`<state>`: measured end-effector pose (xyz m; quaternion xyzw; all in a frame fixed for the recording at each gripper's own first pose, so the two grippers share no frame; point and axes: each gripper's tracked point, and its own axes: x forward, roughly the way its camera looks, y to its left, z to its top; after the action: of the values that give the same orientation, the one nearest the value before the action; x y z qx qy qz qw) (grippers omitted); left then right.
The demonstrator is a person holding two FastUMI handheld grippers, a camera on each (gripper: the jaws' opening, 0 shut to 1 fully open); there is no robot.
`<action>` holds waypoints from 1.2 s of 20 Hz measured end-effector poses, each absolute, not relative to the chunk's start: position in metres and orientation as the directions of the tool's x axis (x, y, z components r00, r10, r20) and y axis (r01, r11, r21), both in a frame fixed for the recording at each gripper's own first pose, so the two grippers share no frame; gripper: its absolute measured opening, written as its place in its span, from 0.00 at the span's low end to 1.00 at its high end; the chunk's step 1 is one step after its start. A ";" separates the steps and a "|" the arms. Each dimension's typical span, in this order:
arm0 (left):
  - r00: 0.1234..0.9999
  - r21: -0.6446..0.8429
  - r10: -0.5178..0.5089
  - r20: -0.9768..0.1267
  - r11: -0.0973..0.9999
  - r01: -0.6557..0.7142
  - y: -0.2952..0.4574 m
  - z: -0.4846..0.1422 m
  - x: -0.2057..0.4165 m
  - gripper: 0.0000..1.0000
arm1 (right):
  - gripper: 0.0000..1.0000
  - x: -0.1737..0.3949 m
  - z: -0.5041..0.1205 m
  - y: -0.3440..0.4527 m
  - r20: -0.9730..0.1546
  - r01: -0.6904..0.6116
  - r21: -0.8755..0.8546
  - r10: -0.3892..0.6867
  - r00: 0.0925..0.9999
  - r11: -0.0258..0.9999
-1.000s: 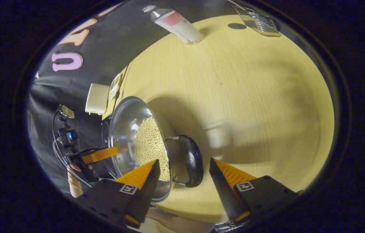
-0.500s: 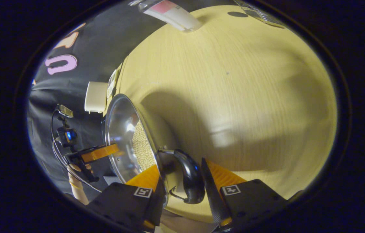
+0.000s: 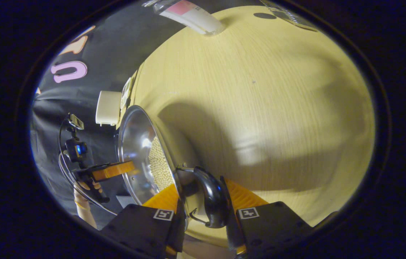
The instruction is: First push the handle of the pot to place it horizontally, then grasp the pot with both hands and set it on the induction cooktop.
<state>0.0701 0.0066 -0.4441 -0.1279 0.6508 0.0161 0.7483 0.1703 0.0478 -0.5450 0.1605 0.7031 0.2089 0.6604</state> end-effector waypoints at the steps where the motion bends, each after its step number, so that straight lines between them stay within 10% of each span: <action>1: 0.151 -0.172 -0.144 -0.978 0.966 -0.193 0.005 -0.444 0.070 0.59 | 0.43 0.171 -0.544 0.046 -0.863 -0.057 0.503 0.499 -0.073 0.862; 24: 0.163 -0.221 -0.203 -0.966 0.970 -0.097 0.020 -0.367 0.017 0.57 | 0.50 0.109 -0.453 0.063 -0.876 -0.084 0.475 0.480 0.055 0.876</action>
<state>0.0174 0.0203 -0.3667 -0.1164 0.6461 -0.0351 0.7535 0.1093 0.0626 -0.4531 0.1506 0.6581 0.1983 0.7105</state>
